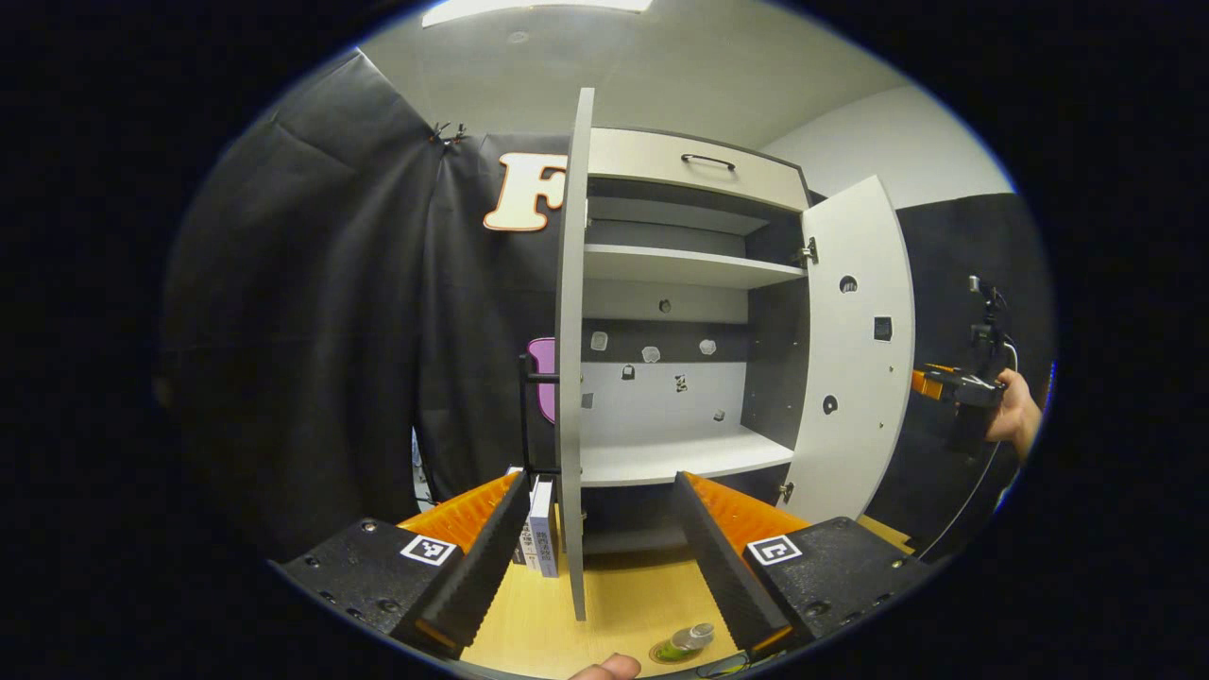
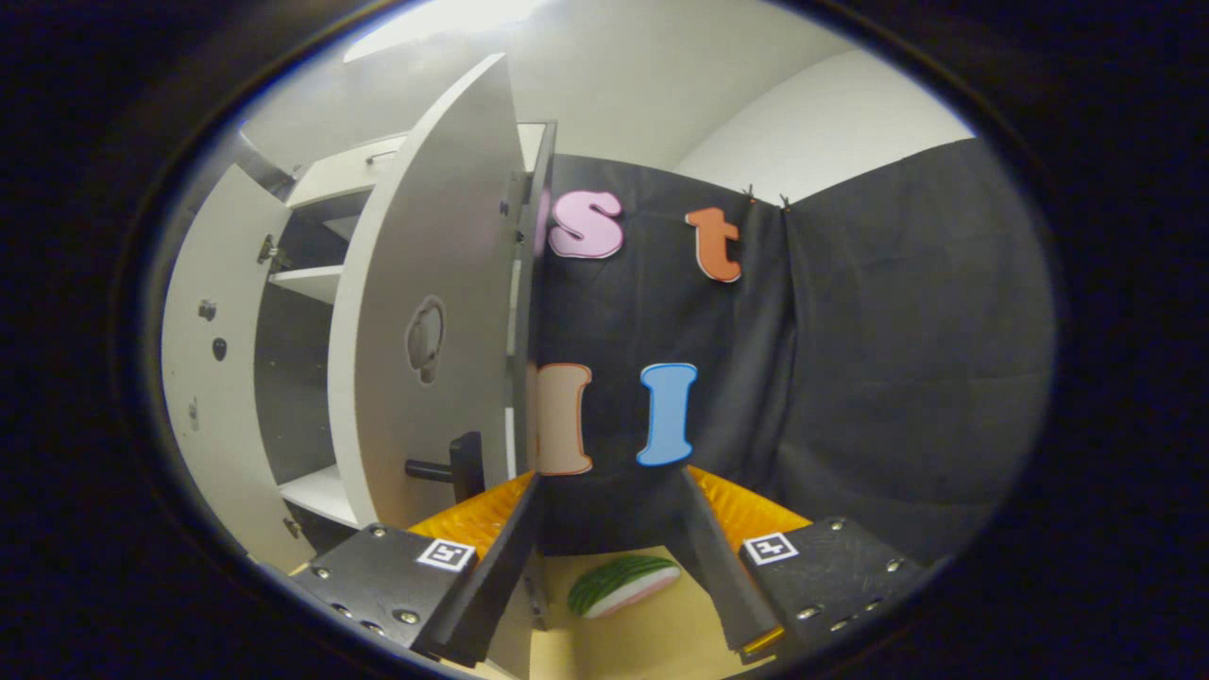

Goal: Grasp the bottle in the cabinet with the left hand and place it on the coaster, then close the right door with the right hand and the left door with the left hand.

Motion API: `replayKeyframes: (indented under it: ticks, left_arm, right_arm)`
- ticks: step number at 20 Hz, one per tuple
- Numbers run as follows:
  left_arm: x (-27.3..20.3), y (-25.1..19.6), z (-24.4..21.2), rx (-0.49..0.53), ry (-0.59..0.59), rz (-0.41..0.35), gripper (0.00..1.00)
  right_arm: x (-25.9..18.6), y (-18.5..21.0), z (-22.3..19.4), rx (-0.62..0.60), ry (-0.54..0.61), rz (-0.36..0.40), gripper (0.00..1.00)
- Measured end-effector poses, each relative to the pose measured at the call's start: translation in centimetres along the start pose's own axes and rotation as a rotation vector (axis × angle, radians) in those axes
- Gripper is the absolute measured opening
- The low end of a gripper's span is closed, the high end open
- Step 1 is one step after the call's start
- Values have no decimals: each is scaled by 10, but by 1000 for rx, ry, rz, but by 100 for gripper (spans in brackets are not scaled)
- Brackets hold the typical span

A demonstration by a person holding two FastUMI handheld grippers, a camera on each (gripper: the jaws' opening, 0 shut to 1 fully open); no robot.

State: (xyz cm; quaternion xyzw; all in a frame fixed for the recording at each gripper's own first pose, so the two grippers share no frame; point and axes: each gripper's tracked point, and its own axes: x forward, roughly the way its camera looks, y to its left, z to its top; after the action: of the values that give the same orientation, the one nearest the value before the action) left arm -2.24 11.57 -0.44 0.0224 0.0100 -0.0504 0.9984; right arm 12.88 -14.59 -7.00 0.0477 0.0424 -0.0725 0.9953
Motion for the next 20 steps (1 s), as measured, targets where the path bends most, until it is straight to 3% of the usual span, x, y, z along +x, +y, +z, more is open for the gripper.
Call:
replayKeyframes:
  ticks: [5, 15, 16, 20]
  left_arm:
    - [6, 5, 3, 14, -14, 21, 96]
    - [6, 24, -13, 1, 16, 55, 96]
    - [8, 27, -15, 1, 15, 59, 96]
    - [5, 42, -16, -9, 10, 80, 94]
  right_arm:
    - [2, 44, -7, 68, 13, 110, 85]
    - [8, 81, -11, 91, 33, 164, 89]
    - [10, 84, -12, 93, 38, 165, 93]
    - [12, 98, -25, 63, 63, 200, 89]
